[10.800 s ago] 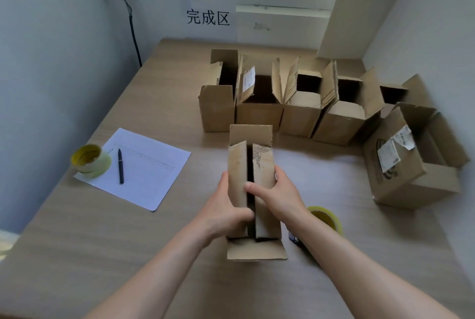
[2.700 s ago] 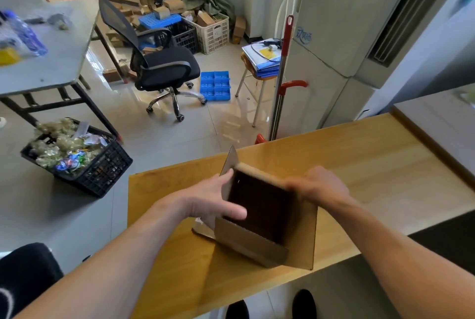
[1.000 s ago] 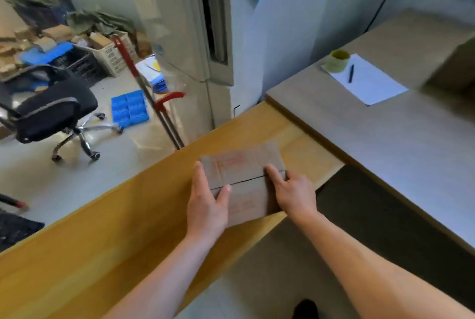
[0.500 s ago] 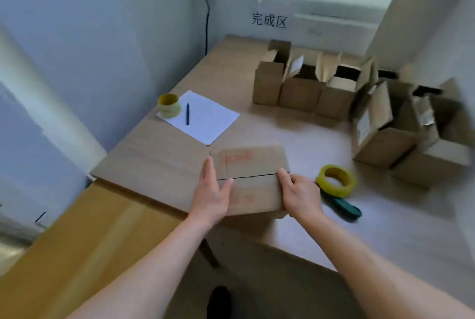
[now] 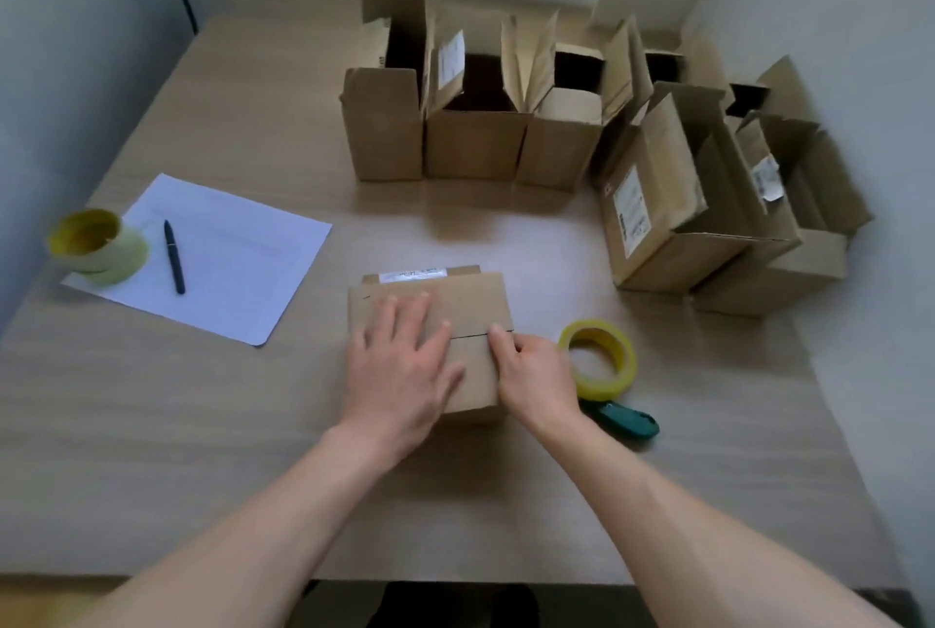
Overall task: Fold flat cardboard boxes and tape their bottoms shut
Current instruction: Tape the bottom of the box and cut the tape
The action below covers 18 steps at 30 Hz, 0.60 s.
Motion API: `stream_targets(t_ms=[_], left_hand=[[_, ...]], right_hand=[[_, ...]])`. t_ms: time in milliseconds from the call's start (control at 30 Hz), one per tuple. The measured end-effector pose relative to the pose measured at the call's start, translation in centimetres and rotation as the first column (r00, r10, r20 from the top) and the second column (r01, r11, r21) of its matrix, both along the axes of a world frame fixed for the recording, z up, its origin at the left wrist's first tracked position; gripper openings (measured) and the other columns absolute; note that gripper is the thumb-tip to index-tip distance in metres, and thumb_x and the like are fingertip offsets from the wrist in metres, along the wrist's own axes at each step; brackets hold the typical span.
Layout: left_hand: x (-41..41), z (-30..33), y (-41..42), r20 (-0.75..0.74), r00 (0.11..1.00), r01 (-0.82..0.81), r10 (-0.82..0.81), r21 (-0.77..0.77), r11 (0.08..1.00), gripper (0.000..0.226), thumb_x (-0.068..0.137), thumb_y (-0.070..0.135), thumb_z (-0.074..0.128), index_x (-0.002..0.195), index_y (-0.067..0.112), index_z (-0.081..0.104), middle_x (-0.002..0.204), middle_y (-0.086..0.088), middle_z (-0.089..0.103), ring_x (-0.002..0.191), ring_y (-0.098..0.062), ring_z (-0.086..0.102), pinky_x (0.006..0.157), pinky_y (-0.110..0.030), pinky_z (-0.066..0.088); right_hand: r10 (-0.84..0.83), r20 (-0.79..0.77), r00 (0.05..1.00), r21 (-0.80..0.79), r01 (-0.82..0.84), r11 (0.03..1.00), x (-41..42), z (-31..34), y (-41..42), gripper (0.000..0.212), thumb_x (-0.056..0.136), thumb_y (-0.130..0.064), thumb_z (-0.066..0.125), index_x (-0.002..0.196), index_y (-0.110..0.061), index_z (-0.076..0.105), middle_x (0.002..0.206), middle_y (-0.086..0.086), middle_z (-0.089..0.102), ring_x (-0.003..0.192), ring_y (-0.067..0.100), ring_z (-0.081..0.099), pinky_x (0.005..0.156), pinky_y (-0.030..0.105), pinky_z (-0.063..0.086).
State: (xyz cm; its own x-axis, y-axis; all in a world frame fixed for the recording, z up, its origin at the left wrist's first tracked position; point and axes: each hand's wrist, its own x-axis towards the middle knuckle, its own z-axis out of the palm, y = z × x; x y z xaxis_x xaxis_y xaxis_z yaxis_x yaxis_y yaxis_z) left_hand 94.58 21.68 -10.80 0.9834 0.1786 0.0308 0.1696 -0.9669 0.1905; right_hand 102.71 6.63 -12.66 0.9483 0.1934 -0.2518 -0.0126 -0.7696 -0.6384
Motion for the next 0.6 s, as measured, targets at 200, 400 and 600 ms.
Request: stream_targets(t_ms=[200,400,600], left_hand=[[0.4,-0.4,-0.9,-0.03,0.999,-0.014,0.014,0.004,1.0,0.059,0.083,0.061,0.042,0.118,0.02,0.067,0.144,-0.006,0.051,0.132,-0.035,0.045,0.097,-0.046,0.039],[0.5,-0.4,-1.1,0.051,0.998,-0.022,0.023,-0.018,1.0,0.045,0.089,0.047,0.042,0.113,0.02,0.069,0.14,-0.004,0.056,0.129,-0.033,0.049,0.093,-0.045,0.043],[0.5,-0.6,-1.5,0.048,0.996,-0.066,0.073,-0.129,0.989,0.032,0.093,0.034,0.056,0.12,0.019,0.064,0.149,-0.001,0.046,0.14,-0.032,0.038,0.105,-0.047,0.034]], right_hand=[[0.109,0.168,0.98,-0.039,-0.104,0.994,3.4,0.1,-8.4,0.02,0.093,-0.027,0.058,0.092,-0.017,0.075,0.092,-0.002,0.071,0.09,0.019,0.061,0.076,0.03,0.044],[0.711,-0.166,0.683,-0.611,-0.638,0.469,6.9,0.2,-15.1,0.044,0.078,-0.036,0.059,0.121,-0.036,0.065,0.132,-0.014,0.052,0.12,0.017,0.042,0.095,0.033,0.043],[0.509,-0.031,0.86,-0.103,-0.509,0.854,8.2,3.3,-13.4,0.027,0.08,-0.039,0.056,0.085,-0.016,0.068,0.088,0.0,0.069,0.091,0.028,0.062,0.079,0.04,0.047]])
